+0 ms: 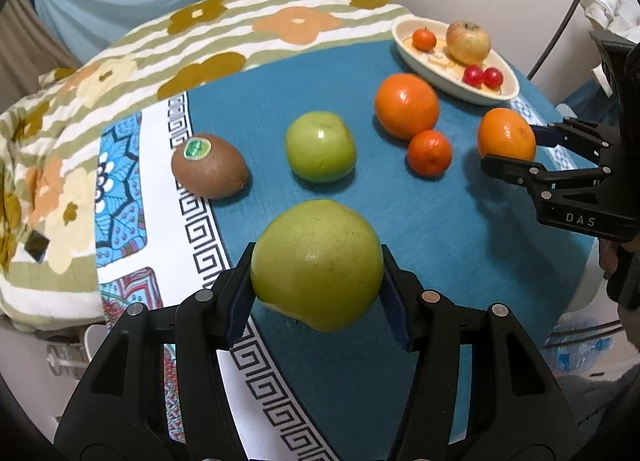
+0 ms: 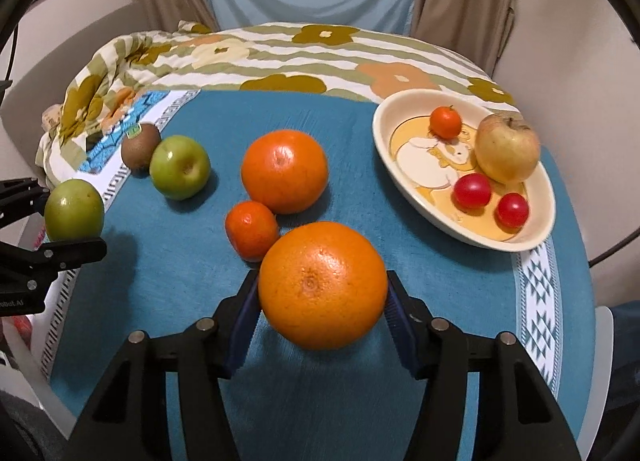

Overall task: Organize fruits
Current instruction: 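Lift the green apple with the left gripper while the right grasps the large orange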

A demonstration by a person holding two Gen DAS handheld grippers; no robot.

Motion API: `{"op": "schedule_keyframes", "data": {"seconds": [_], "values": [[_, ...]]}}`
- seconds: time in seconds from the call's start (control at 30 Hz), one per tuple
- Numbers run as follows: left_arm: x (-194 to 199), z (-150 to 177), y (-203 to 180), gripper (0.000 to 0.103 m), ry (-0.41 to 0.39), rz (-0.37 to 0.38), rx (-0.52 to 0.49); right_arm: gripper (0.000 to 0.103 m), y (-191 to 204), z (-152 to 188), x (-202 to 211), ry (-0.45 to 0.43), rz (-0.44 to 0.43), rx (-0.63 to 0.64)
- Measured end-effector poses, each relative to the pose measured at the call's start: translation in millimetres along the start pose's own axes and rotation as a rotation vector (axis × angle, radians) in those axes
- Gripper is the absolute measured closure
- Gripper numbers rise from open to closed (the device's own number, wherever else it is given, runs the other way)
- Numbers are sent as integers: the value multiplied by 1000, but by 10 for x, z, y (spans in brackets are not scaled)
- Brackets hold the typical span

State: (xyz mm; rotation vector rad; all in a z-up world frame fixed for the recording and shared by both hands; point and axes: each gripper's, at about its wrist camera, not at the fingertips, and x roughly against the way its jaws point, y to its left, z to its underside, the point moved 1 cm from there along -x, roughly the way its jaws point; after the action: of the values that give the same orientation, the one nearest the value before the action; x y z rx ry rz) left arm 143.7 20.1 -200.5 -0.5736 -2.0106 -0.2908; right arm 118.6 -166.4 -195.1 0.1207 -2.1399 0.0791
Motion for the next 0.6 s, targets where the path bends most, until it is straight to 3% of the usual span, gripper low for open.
{"op": "schedule_keyframes", "data": {"seconds": [0.33, 0.6], "values": [[295, -385, -174, 43, -80, 22, -33, 48, -308, -97, 436, -44, -15, -154], [302, -786, -465, 43, -126, 16, 15, 48, -734, -230, 533, -65, -24, -151]]}}
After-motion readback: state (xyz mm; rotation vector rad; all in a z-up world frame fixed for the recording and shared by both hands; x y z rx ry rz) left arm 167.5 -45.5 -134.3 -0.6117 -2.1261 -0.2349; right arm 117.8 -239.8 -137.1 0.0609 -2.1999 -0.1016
